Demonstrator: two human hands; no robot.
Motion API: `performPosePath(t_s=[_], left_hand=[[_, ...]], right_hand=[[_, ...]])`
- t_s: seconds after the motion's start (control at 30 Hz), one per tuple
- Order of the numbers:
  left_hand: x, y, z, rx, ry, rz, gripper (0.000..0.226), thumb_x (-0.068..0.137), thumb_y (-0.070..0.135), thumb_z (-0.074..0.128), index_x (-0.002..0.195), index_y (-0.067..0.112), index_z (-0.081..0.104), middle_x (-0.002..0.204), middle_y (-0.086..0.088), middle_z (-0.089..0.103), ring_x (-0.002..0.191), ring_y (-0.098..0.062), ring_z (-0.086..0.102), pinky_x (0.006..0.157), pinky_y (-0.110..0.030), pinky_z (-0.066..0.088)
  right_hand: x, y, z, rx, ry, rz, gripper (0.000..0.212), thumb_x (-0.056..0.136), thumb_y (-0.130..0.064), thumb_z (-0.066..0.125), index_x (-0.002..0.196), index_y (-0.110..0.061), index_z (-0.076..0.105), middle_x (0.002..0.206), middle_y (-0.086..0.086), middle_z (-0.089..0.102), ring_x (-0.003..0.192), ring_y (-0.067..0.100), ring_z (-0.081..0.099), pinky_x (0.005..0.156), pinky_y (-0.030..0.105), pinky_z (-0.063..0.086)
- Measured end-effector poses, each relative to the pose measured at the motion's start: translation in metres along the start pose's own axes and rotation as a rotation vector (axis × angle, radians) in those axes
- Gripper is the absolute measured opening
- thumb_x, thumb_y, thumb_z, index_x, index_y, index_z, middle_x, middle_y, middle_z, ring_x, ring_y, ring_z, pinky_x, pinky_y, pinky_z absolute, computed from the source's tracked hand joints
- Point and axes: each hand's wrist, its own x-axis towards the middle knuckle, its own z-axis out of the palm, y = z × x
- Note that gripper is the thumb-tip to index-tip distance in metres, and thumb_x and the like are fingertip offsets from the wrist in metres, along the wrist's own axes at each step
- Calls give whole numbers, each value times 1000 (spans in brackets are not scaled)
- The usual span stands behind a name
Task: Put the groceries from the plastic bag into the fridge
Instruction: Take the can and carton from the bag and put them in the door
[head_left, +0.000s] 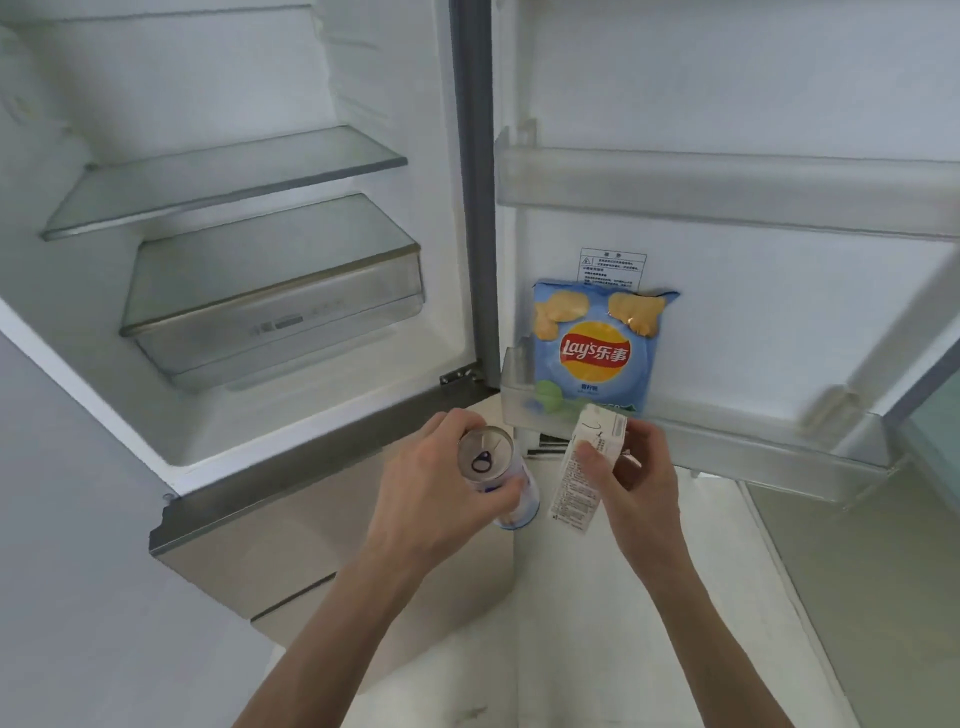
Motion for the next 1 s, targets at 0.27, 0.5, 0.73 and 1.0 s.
performPosePath(t_s=[0.27, 0.5, 0.73, 1.0], left_hand=[[55, 11, -4, -113, -98, 228, 49, 65, 66, 72, 104, 39, 60, 95, 21, 65, 87, -3, 63, 72, -29, 57], [98, 47, -3, -284, -178, 301, 46, 64, 55, 83, 100, 39, 59, 93, 18, 67, 87, -3, 66, 72, -37, 59], [126, 93, 33, -371, -180, 386, 47, 64, 46, 87, 103, 34, 65, 93, 18, 69, 90, -6, 64, 73, -28, 51], [148, 127, 80, -265, -204, 462, 44, 63, 52, 80, 98, 34, 59, 90, 13, 64, 85, -14, 62, 71, -33, 51]], right_hand=[[2, -27, 0, -212, 195, -146, 50, 79, -40, 77, 124, -34, 56, 99, -16, 67, 85, 16, 72, 67, 31, 63], [10, -71, -35, -314, 474, -261, 46, 81, -31, 86, 112, -29, 53, 92, -19, 64, 78, 22, 66, 67, 27, 55], [28, -101, -78, -456, 696, -270, 56, 75, -55, 81, 114, -34, 47, 96, -23, 59, 77, 16, 65, 74, 41, 57], [49, -103, -109, -636, 794, -194, 58, 76, -50, 84, 114, -31, 45, 91, -20, 59, 81, -2, 63, 79, 43, 56]])
